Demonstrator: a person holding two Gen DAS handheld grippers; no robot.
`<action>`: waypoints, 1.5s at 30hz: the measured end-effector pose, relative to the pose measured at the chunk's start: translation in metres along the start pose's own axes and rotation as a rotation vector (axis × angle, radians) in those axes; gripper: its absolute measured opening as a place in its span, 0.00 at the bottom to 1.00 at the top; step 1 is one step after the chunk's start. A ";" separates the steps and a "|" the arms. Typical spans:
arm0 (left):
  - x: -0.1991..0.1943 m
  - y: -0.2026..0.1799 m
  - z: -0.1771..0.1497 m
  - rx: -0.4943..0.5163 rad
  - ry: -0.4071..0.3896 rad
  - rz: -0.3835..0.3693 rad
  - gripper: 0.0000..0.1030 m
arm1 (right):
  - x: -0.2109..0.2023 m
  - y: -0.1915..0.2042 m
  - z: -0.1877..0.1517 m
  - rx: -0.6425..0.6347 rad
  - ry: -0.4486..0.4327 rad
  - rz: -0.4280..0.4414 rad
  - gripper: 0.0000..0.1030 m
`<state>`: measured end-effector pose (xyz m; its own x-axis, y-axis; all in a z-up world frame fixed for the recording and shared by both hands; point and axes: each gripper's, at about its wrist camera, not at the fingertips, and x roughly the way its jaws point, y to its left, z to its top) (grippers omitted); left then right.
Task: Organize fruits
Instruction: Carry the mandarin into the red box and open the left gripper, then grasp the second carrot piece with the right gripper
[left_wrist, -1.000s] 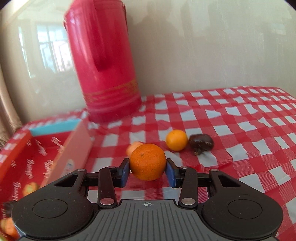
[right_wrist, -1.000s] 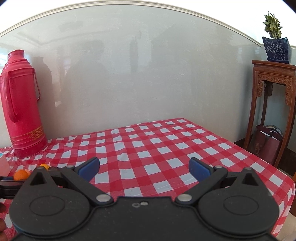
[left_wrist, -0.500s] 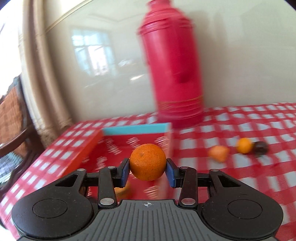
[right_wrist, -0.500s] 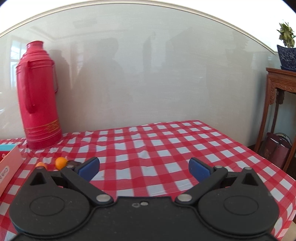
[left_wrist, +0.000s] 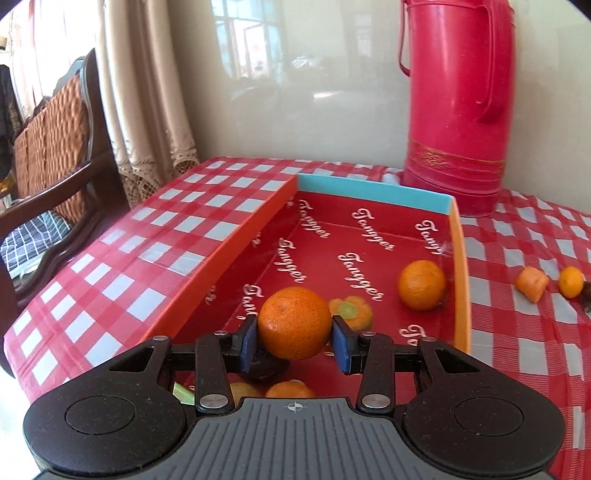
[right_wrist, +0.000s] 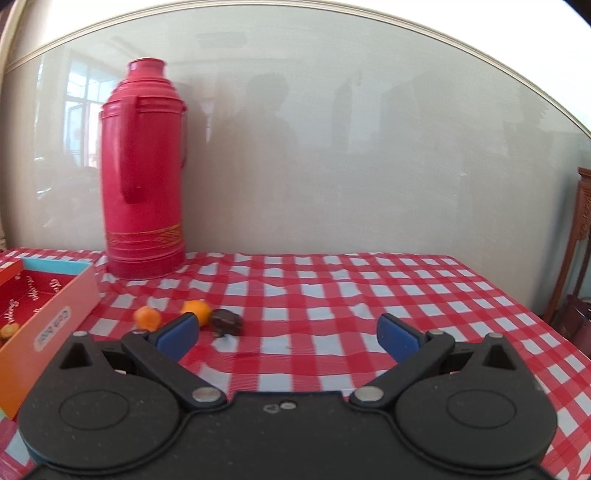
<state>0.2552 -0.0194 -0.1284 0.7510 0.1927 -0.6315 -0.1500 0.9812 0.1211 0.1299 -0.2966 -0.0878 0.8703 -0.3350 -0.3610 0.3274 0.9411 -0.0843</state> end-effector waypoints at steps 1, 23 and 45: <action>-0.001 0.001 0.000 -0.005 0.002 0.000 0.42 | -0.001 0.004 0.000 -0.007 -0.002 0.006 0.94; -0.051 0.127 -0.031 -0.259 -0.084 0.253 0.96 | 0.012 0.075 0.001 -0.132 0.043 0.216 0.94; -0.026 0.227 -0.063 -0.513 0.025 0.435 0.98 | 0.138 0.135 0.025 -0.177 0.374 0.307 0.50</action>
<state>0.1615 0.1982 -0.1330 0.5393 0.5637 -0.6256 -0.7264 0.6872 -0.0069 0.3032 -0.2170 -0.1259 0.7146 -0.0332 -0.6987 -0.0186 0.9976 -0.0664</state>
